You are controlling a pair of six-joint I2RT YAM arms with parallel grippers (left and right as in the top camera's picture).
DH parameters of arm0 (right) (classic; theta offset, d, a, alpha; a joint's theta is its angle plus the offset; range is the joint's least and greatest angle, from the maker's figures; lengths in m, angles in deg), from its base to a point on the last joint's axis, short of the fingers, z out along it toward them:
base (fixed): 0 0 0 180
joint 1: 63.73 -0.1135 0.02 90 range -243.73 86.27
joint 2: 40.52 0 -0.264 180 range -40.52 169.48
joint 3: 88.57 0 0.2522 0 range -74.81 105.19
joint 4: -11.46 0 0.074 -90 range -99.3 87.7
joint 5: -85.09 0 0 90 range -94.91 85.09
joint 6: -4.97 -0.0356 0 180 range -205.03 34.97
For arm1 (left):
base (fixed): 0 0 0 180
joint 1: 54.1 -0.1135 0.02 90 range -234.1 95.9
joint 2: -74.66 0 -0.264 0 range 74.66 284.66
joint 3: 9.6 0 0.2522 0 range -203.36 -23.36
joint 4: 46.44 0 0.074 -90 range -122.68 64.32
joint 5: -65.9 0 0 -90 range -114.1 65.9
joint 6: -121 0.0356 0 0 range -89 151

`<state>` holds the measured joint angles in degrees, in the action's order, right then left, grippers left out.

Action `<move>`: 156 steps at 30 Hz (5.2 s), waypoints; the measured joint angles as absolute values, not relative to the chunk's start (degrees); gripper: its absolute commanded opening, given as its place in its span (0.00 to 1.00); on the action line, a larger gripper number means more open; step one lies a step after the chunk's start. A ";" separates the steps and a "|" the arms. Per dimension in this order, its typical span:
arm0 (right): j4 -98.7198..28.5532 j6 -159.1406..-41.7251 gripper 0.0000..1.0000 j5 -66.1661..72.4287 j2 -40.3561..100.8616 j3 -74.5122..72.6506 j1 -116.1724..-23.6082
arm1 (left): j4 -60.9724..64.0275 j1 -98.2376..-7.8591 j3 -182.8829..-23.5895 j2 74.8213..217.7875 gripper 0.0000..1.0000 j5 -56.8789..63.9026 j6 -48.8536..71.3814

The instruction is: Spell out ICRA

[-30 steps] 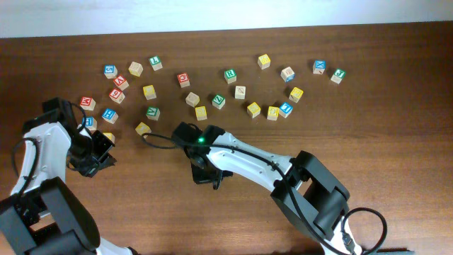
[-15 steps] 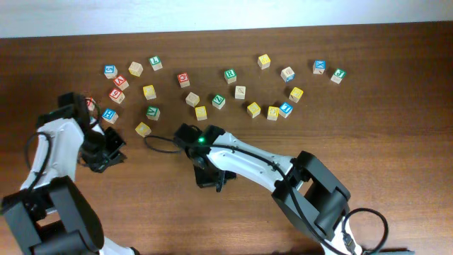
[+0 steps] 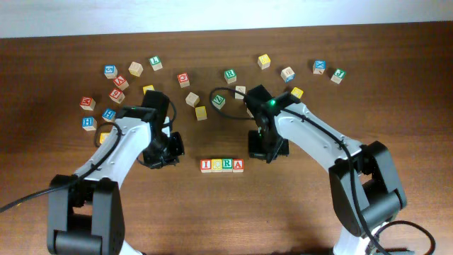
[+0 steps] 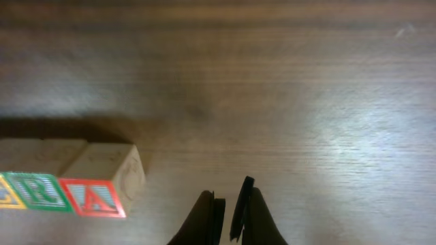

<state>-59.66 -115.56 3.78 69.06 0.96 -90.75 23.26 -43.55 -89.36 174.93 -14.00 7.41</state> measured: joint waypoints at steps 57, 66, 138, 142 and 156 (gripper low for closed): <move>-50.44 -123.62 0.04 8.80 69.17 -5.53 -102.03 | 23.88 -59.09 -89.12 175.91 0.00 -16.66 6.55; -47.47 -124.24 0.04 8.43 69.17 -6.80 -102.03 | 23.88 -59.09 -89.14 175.91 0.00 -16.66 7.38; -50.13 -116.61 0.05 11.49 69.26 -3.59 -91.95 | 8.12 -35.55 -81.69 175.89 0.00 -11.66 2.64; -49.98 -116.59 0.05 12.26 69.26 -3.59 -91.95 | 7.70 -35.55 -81.69 175.89 0.00 -10.96 2.64; -48.95 -116.61 0.05 14.73 69.26 -3.59 -91.95 | 7.11 -35.57 -81.69 175.89 0.00 -10.80 2.64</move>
<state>-48.95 -116.61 14.73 69.26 -3.59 -91.95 7.11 -35.57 -81.69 175.89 -10.80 2.64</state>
